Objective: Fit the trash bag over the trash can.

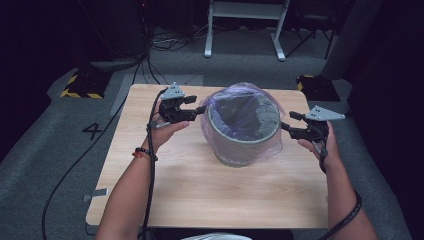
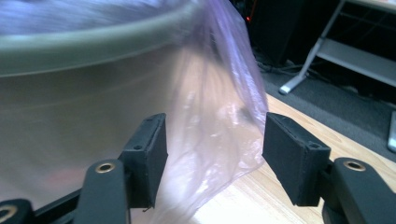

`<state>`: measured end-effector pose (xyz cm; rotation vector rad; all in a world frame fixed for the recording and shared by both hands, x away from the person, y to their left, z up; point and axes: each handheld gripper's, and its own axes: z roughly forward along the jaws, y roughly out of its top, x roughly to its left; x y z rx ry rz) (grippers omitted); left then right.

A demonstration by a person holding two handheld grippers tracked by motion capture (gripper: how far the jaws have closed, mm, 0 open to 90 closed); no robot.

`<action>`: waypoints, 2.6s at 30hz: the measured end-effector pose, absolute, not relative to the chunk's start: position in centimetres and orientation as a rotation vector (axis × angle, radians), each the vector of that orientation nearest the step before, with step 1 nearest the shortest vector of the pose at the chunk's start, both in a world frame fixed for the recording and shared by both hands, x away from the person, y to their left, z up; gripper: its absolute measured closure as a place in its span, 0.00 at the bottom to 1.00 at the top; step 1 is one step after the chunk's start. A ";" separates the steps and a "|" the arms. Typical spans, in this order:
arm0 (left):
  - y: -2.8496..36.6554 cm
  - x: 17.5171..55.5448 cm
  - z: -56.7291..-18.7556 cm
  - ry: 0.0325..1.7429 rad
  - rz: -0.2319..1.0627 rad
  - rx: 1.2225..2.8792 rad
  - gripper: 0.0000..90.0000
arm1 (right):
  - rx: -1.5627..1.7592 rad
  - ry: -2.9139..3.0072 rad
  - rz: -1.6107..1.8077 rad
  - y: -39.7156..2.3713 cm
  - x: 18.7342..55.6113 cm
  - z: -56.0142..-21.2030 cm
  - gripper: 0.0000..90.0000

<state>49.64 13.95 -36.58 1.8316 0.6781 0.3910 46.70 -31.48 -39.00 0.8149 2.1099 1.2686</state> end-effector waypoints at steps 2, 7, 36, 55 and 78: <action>13.7 50.0 -36.6 0.679 0.385 1.837 0.51 | 0.832 2.116 1.276 -31.5 47.3 -39.1 0.46; 13.2 50.8 -36.6 0.651 0.361 1.836 0.64 | 0.824 2.118 1.288 -31.2 48.0 -39.0 0.62; 11.8 52.7 -36.9 0.645 0.414 1.900 1.00 | 0.858 1.994 1.241 -31.1 48.3 -38.6 0.47; 10.4 53.8 -37.6 0.686 0.403 1.893 1.00 | 0.935 2.106 1.290 -30.5 51.9 -40.5 1.00; 8.1 55.5 -42.2 0.796 0.268 1.974 1.00 | 1.206 2.153 1.245 -29.9 54.1 -43.9 1.00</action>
